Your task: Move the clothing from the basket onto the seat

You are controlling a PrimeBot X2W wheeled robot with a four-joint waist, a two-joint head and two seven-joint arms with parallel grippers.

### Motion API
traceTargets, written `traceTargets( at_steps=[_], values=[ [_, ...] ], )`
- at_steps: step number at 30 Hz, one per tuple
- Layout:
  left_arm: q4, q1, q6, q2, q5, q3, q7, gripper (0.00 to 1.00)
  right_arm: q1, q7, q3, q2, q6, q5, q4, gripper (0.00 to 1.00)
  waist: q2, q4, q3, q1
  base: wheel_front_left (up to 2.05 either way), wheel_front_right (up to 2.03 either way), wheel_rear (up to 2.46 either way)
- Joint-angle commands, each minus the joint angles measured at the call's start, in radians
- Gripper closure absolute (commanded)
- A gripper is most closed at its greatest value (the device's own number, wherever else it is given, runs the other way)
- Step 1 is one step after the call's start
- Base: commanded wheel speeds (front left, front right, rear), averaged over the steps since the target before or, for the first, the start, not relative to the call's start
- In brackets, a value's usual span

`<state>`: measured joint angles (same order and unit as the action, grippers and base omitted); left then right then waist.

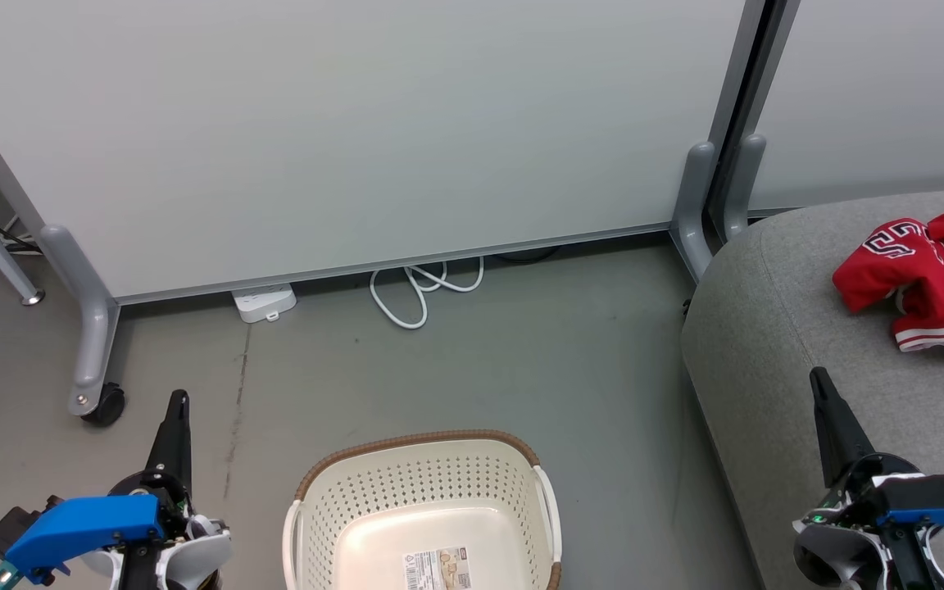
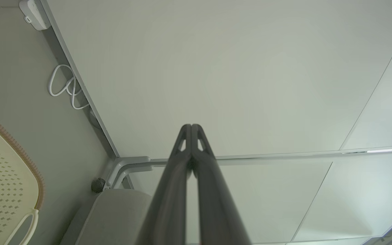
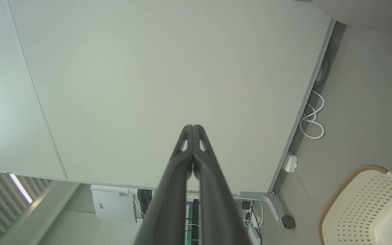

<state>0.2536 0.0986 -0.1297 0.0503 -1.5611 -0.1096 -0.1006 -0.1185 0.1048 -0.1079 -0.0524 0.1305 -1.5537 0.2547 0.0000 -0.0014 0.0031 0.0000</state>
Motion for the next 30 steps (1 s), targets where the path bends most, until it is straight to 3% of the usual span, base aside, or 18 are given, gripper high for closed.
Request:
traceTargets(
  at_steps=[1,30],
  values=[
    [-0.006,0.013,-0.002,0.000,-0.017,-0.003,-0.008,1.00,0.014,0.007,-0.004,0.003,0.000,-0.022,-0.008,1.00,0.0000,0.000,0.000,0.0000,0.00,0.00,0.00],
    [-0.010,0.017,-0.002,0.000,-0.052,-0.007,-0.017,1.00,0.015,0.012,-0.009,0.003,0.000,-0.060,-0.012,1.00,0.0000,0.001,0.000,0.0000,0.00,0.00,0.00]
  ],
)
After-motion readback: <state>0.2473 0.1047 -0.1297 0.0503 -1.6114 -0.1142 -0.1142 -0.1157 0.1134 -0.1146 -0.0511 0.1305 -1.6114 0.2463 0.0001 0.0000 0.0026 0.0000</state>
